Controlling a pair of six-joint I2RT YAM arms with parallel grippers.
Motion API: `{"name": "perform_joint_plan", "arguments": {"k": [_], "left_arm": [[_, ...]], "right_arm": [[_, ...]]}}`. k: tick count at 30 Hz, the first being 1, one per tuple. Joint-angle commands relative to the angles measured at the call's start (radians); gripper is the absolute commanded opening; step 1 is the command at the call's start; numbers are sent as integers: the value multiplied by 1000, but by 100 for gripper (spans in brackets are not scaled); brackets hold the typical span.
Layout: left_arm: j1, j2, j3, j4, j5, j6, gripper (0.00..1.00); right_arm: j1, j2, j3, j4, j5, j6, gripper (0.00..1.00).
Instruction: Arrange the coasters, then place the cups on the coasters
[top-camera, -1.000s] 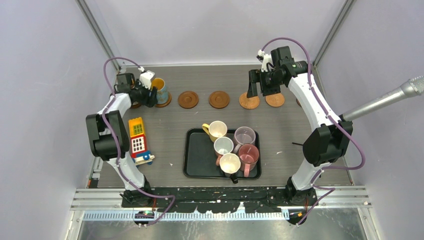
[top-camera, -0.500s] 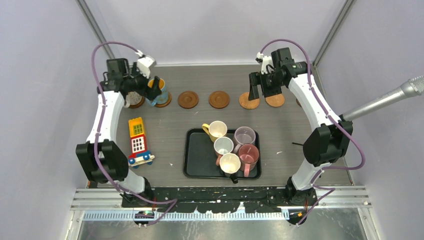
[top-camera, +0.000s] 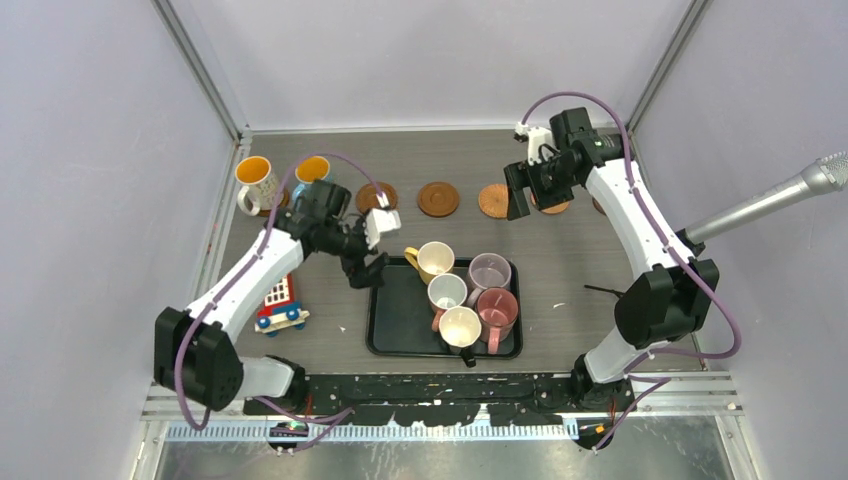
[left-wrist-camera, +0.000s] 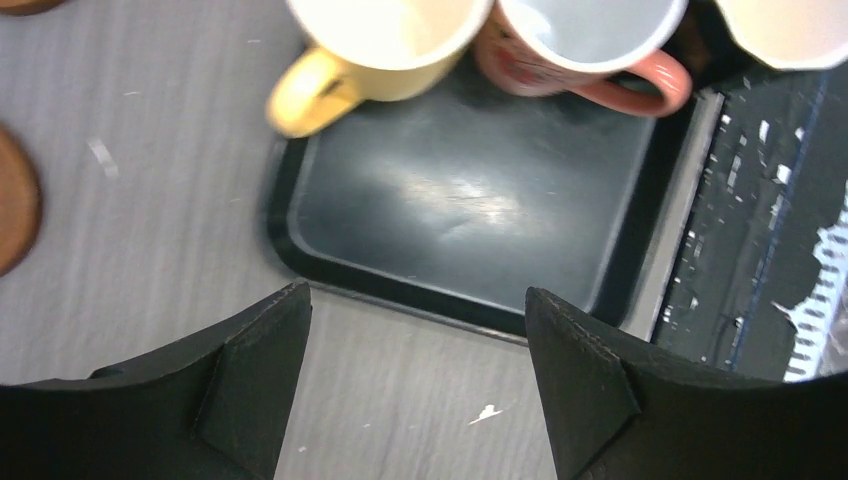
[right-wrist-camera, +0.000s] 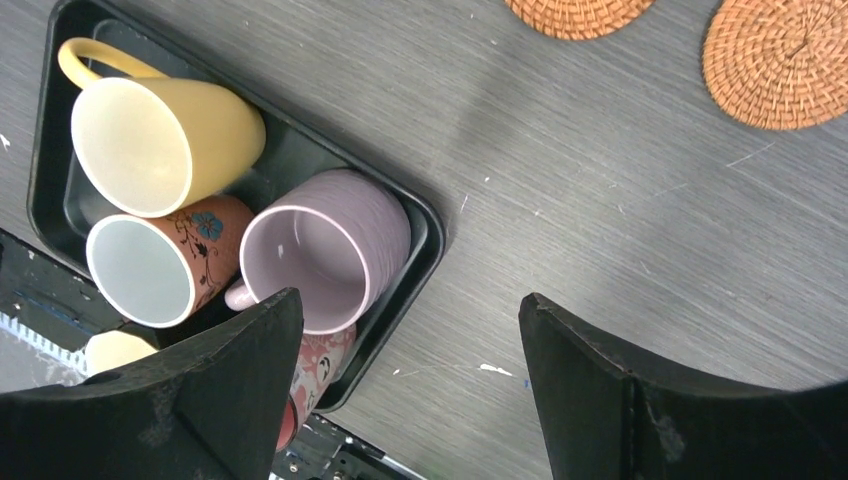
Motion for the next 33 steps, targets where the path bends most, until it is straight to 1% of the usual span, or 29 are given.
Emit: {"name": "perform_joint_plan", "arguments": {"k": [1, 3, 5, 7, 13, 18, 23, 28, 31, 33], "left_arm": [[-97, -95, -116, 119, -22, -29, 80], [-107, -87, -130, 161, -19, 5, 81], [-108, -42, -100, 180, -39, 51, 81], [-101, 36, -44, 162, -42, 126, 81], [-98, 231, 127, 89, 25, 331, 80], [-99, 357, 248, 32, 35, 402, 79], [-119, 409, 273, 11, 58, 471, 76], [-150, 411, 251, 2, 65, 500, 68], [-162, 404, 230, 8, 61, 464, 62], [-164, 392, 214, 24, 61, 410, 57]], "right_arm": [[-7, -69, -34, -18, -4, -32, 84], [-8, -78, -47, -22, -12, -36, 84], [-8, -80, -52, -28, -21, -36, 84], [-7, -83, -54, -30, -28, -36, 84], [-7, -81, -43, -29, -31, -35, 84], [-10, -89, -21, -17, -28, 8, 84], [-15, -96, -23, -5, -26, 31, 84], [-22, -94, -23, -4, -24, 33, 84], [-26, -88, -20, -5, -24, 31, 84], [-27, -84, -17, -5, -24, 31, 84]]}}
